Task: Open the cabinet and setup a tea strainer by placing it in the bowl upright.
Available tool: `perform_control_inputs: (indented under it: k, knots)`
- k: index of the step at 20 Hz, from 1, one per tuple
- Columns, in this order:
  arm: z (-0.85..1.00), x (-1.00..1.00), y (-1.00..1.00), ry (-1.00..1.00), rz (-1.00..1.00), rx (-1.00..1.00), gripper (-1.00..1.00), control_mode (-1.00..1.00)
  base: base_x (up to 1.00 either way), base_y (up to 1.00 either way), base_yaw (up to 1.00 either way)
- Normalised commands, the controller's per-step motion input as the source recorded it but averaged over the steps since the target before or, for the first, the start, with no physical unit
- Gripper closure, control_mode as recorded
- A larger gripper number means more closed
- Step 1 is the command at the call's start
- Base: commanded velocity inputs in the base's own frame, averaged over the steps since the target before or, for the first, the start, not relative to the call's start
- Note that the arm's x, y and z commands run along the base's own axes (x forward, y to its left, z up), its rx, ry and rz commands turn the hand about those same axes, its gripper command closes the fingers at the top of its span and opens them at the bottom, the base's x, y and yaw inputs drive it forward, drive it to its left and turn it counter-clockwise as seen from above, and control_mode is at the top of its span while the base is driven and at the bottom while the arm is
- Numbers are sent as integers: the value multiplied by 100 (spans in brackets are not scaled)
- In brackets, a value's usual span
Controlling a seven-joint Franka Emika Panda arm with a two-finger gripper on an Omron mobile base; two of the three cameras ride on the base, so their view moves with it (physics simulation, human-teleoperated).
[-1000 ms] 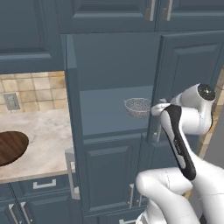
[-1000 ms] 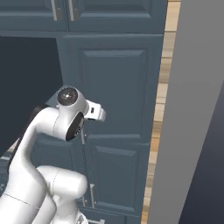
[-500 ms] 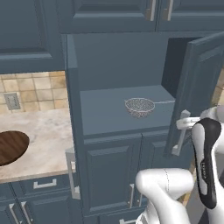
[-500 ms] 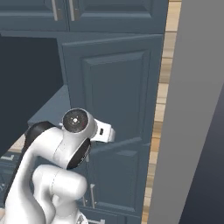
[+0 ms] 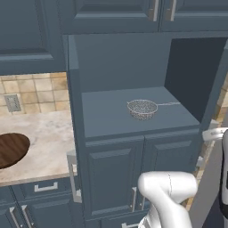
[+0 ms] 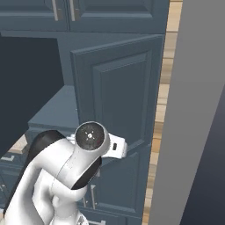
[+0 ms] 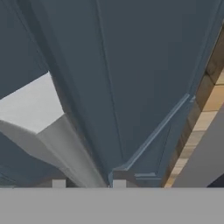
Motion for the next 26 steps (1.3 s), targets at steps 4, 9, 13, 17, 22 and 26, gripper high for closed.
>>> perform_control_inputs:
  k: [4,9,13,17,22,26]
  knots:
    - [0,-13,14,0,0,0,-100,-100,0,0,0]
    - [4,-27,6,0,0,-2,-100,-100,0,0,0]
    - [32,-44,14,0,-2,-22,-100,-100,0,0,0]
    - [59,-53,41,0,-4,-37,-100,-100,0,0,0]
    - [26,-6,62,12,-3,-42,-100,-100,0,0,0]
    - [2,5,70,9,0,-38,-100,-100,0,0,0]
